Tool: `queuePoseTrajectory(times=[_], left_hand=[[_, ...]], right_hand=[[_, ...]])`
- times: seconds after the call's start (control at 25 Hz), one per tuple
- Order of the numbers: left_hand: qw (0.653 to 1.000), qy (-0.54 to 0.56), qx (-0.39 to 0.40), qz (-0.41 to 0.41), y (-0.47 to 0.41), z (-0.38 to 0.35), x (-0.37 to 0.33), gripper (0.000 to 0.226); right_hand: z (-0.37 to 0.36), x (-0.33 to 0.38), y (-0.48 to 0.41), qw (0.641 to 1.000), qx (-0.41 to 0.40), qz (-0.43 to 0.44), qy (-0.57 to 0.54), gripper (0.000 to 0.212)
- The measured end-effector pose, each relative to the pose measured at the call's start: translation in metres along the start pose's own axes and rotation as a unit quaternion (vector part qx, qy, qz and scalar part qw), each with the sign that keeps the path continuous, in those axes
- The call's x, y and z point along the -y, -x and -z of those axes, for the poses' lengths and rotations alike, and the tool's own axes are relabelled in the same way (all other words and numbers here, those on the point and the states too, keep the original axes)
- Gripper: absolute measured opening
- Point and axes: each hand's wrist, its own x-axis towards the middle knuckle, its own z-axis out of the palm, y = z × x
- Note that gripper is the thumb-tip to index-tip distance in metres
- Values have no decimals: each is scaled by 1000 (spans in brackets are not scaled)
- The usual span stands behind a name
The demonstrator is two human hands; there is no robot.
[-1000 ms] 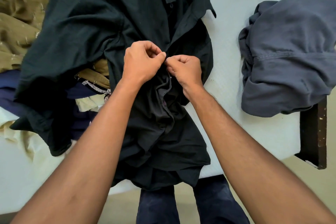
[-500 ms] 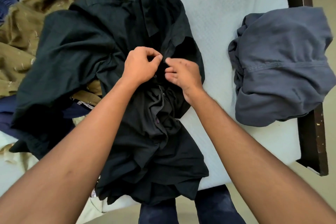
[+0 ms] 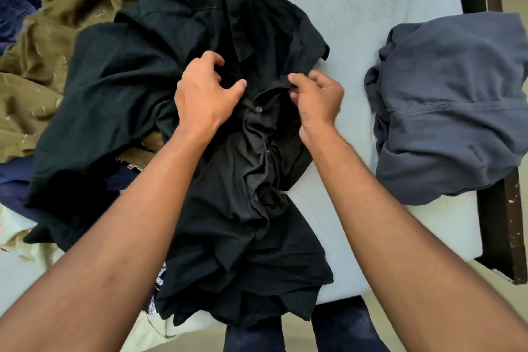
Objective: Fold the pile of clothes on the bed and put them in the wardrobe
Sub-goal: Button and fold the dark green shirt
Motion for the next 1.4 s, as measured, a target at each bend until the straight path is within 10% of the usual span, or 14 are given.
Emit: queuePoseTrajectory(times=[0.16, 0.28, 0.4, 0.48, 0.68, 0.96, 1.16, 1.32, 1.4], left_hand=[[985, -160, 63, 0, -12, -2, -27, 71], [977, -200, 73, -4, -31, 2, -37, 45], [989, 83, 120, 31, -37, 14, -33, 13], [936, 314, 142, 73, -33, 26, -29, 21], [857, 451, 155, 196, -22, 24, -23, 19], [867, 464, 127, 132, -29, 11, -45, 27], [776, 561, 189, 220, -41, 18, -44, 21], [956, 263, 119, 60, -42, 15, -27, 18], [993, 106, 45, -38, -38, 14, -24, 26]], right_hand=[[25, 3, 6, 994, -52, 86, 44, 26], [22, -8, 10, 979, -65, 136, 134, 28], [22, -8, 3, 957, -97, 190, 199, 48], [27, 5, -3, 933, -112, 257, 227, 49], [27, 28, 0, 886, -140, 375, 235, 13], [-3, -7, 6, 919, 63, 222, 319, 10], [-5, 2, 2, 996, 21, 68, 48, 20], [5, 13, -11, 1000, -11, 29, -3, 17], [0, 18, -16, 999, 3, 46, 6, 17]])
